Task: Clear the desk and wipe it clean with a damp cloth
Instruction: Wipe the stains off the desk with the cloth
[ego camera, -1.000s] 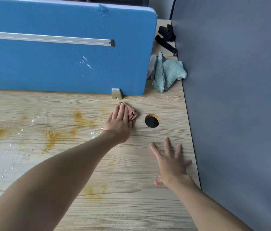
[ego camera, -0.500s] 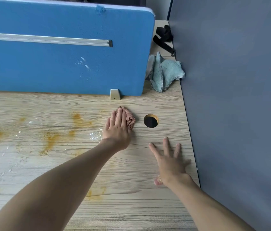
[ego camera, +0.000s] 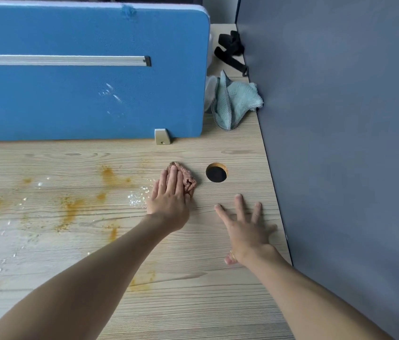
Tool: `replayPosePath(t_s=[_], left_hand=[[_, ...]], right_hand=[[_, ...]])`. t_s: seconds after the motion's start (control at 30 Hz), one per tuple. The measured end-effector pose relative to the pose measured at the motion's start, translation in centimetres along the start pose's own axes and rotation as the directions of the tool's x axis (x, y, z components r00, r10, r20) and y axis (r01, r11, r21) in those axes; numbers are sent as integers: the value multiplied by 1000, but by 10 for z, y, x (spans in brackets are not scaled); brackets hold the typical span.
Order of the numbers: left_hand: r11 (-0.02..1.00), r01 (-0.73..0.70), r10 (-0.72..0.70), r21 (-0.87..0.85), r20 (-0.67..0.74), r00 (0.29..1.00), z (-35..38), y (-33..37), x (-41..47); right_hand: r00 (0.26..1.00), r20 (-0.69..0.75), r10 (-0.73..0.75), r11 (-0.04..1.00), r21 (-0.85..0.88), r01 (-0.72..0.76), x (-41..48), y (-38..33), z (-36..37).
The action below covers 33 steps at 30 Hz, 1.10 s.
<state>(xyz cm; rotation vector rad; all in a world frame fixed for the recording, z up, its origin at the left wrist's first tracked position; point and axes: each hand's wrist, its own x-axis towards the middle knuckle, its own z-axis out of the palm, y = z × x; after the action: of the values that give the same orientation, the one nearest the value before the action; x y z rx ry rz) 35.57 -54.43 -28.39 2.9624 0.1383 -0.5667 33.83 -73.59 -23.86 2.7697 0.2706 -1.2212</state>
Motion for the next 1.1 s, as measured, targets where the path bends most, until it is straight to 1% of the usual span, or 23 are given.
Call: replayPosePath(t_s=[0.1, 0.23, 0.3, 0.37, 0.43, 0.53, 0.6, 0.67, 0.8, 0.87, 1.0, 1.1], left_hand=[[999, -48, 48, 16, 10, 999, -2, -12, -7], [999, 28, -27, -38, 37, 999, -9, -6, 1], [999, 23, -22, -34, 28, 999, -4, -2, -5], [1000, -18, 18, 3, 11, 1000, 1, -5, -16], [999, -37, 37, 15, 22, 999, 4, -11, -22], [999, -6, 8, -39, 46, 999, 1, -13, -11], [999, 12, -10, -43, 43, 999, -2, -12, -5], [1000, 14, -14, -4, 28, 1000, 0, -10, -12], [996, -34, 33, 78, 23, 999, 11, -15, -40], [998, -34, 33, 62, 14, 999, 9, -24, -36], [999, 32, -32, 25, 2, 999, 2, -30, -18], [999, 22, -22, 27, 14, 1000, 9, -17, -37]], right_hand=[[1000, 6, -9, 1000, 1, 9, -4, 0, -2], [999, -37, -19, 996, -87, 16, -8, -5, -2], [998, -16, -56, 998, -21, 55, -9, -12, -1], [998, 21, -66, 996, 57, 65, -8, -20, -2], [999, 11, -36, 999, 39, 36, -6, -30, 0], [1000, -27, 10, 1000, -10, -10, -2, -36, 5], [1000, -30, 7, 1000, -15, -7, -1, -36, 5], [1000, -23, 12, 1000, -10, -12, -2, -36, 4], [1000, -25, 15, 1000, 7, -15, -3, -36, 3], [1000, -23, 12, 1000, 18, -12, -3, -36, 3], [1000, -20, 17, 1000, 15, -17, -2, -36, 4], [1000, -22, 19, 1000, 22, -18, -2, -36, 3]])
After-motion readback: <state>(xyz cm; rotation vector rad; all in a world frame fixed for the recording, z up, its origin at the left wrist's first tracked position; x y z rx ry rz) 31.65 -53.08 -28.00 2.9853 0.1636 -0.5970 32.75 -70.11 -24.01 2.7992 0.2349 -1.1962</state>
